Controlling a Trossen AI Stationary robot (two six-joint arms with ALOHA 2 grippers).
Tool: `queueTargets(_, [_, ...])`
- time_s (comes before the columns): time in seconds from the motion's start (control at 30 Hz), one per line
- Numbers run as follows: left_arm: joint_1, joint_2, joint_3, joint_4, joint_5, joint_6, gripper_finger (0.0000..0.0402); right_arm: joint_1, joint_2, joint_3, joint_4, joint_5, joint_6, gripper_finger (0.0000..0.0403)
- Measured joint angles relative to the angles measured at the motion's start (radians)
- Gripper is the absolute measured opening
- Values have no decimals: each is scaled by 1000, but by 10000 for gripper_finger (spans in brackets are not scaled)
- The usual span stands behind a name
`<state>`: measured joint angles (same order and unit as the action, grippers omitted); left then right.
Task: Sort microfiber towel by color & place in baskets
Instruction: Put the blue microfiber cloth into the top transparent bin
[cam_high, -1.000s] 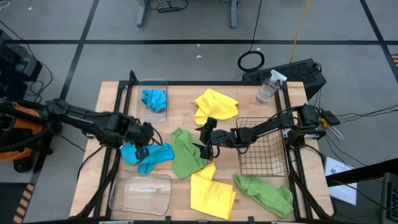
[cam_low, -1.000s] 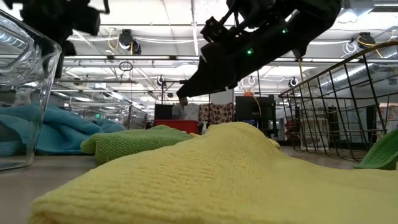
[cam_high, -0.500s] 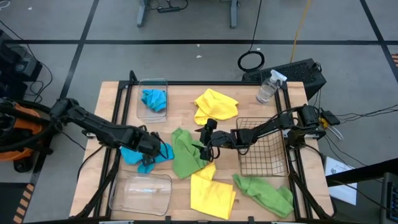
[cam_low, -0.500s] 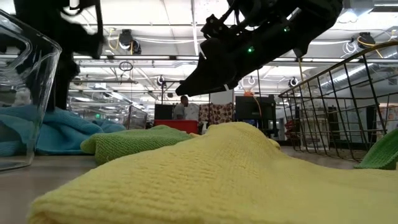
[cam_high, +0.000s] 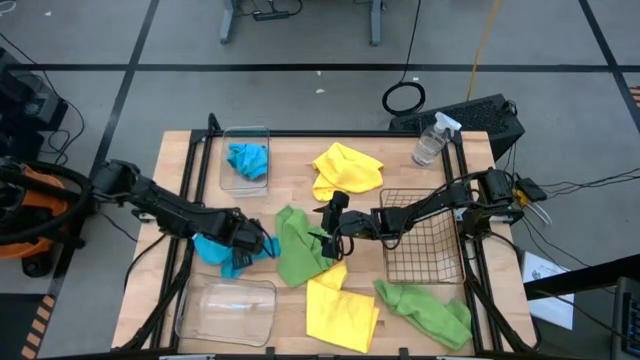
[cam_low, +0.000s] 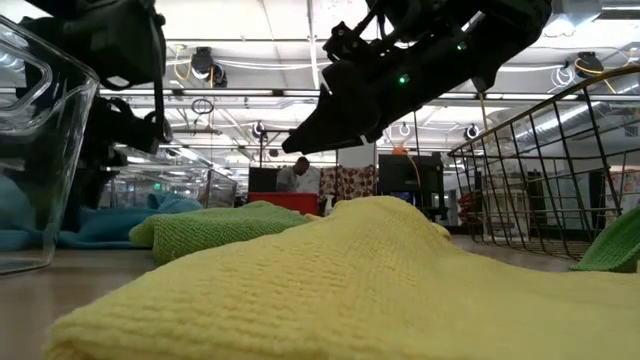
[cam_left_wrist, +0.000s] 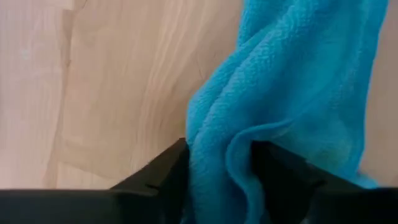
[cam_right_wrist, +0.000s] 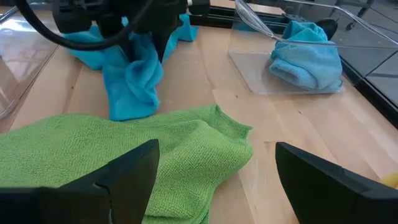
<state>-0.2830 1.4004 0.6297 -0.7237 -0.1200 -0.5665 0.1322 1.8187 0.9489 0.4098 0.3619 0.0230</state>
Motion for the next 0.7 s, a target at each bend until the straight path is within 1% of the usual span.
queueTargets(0.2, [21,11,-1,18,-20,16,42,0,0,0,12,2,0,310])
queueTargets(0.23, [23,11,-2,19,-27,21,24,0,0,0,14,2,0,310])
queueTargets(0.27, [26,10,-2,19,-35,22,15,0,0,0,16,2,1,310])
queueTargets(0.4, [28,11,8,9,-66,24,18,1,0,0,28,1,13,310])
queueTargets(0.5, [28,4,45,1,-105,33,19,1,0,0,29,0,34,310])
queueTargets(0.6, [28,-25,95,-2,-147,72,19,5,0,0,33,-2,47,310])
queueTargets(0.7, [28,-77,157,-4,-198,113,19,18,0,0,60,-27,43,310])
